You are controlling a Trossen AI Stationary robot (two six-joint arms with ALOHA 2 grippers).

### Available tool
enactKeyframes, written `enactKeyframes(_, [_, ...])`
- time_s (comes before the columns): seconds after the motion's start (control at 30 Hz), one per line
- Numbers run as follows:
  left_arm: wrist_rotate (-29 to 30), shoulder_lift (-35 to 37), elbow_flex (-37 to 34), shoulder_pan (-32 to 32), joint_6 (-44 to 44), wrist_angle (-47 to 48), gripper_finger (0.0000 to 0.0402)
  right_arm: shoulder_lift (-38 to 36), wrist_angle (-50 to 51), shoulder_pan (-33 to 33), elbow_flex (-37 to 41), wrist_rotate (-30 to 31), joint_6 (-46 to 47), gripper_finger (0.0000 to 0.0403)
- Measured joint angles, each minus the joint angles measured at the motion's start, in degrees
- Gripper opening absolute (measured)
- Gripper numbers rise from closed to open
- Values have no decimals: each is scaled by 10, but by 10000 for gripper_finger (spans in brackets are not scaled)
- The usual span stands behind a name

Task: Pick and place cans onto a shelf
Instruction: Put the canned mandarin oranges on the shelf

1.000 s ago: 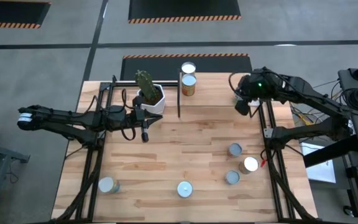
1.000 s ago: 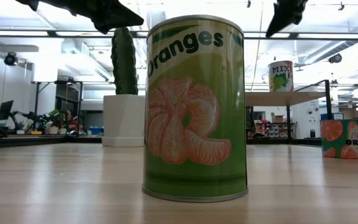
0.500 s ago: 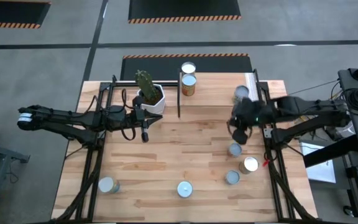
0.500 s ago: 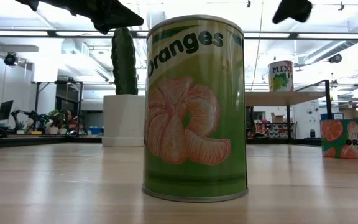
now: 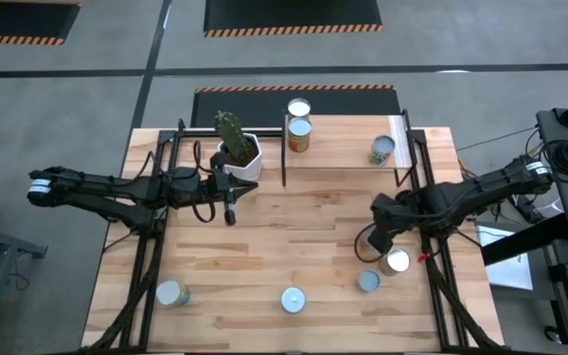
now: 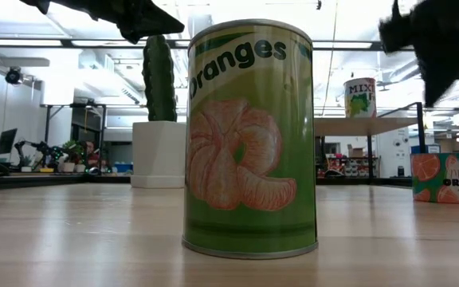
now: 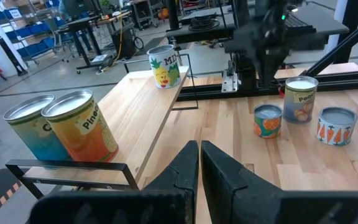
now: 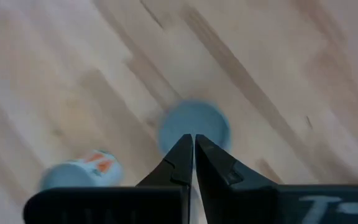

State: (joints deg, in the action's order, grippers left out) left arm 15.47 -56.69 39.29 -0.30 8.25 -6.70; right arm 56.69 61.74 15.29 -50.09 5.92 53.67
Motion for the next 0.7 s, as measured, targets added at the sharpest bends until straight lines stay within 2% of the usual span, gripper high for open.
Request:
enactKeyframes(0.17, [0, 0, 0, 0, 5, 0, 1, 0, 0, 0, 44, 0, 54, 11])
enactKeyframes(0.3, [0, 0, 0, 0, 7, -2, 1, 0, -5, 0, 44, -2, 75, 37])
enactKeyframes(0.4, [0, 0, 0, 0, 8, -2, 1, 0, -8, 0, 39, 0, 107, 77])
enactKeyframes(0.53, [0, 0, 0, 0, 17, -2, 1, 9, -13, 0, 39, 0, 165, 151])
enactKeyframes(0.7, [0, 0, 0, 0, 20, -2, 1, 42, -42, 0, 39, 0, 167, 253])
